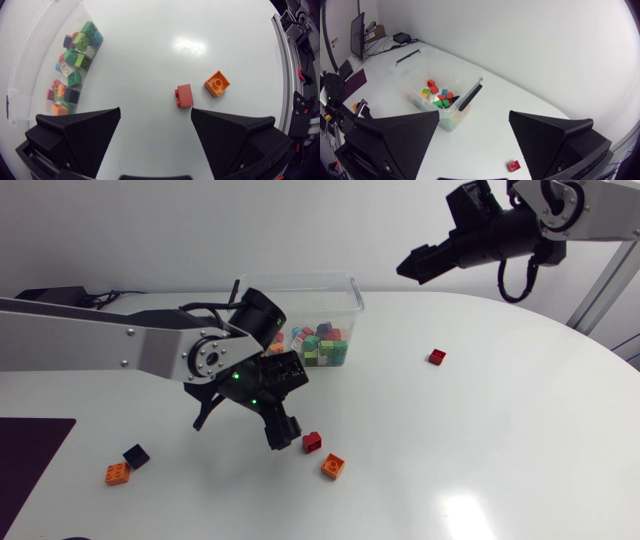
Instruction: Place the duplo bricks in the container
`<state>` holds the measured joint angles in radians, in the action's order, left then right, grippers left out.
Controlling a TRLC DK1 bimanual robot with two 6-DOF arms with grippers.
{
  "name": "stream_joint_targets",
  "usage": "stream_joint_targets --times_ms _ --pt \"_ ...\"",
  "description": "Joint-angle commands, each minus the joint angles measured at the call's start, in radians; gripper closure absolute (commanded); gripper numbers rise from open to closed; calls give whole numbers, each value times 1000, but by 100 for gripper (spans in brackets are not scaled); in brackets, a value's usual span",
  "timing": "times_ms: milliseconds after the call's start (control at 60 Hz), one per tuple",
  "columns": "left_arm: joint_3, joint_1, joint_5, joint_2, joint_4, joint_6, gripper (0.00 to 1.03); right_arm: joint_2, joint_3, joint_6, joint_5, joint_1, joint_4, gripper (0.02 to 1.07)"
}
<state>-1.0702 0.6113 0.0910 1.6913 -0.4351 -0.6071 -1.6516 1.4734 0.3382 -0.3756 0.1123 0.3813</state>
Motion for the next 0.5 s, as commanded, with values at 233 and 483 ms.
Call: stream_joint_targets --times_ms 233,483 --pt "-97 45 -7 177 -71 9 6 127 -262 97 -59 -151 -35 6" --pt "-180 73 -7 268 -96 53 8 168 -360 147 -103 -232 -36 6"
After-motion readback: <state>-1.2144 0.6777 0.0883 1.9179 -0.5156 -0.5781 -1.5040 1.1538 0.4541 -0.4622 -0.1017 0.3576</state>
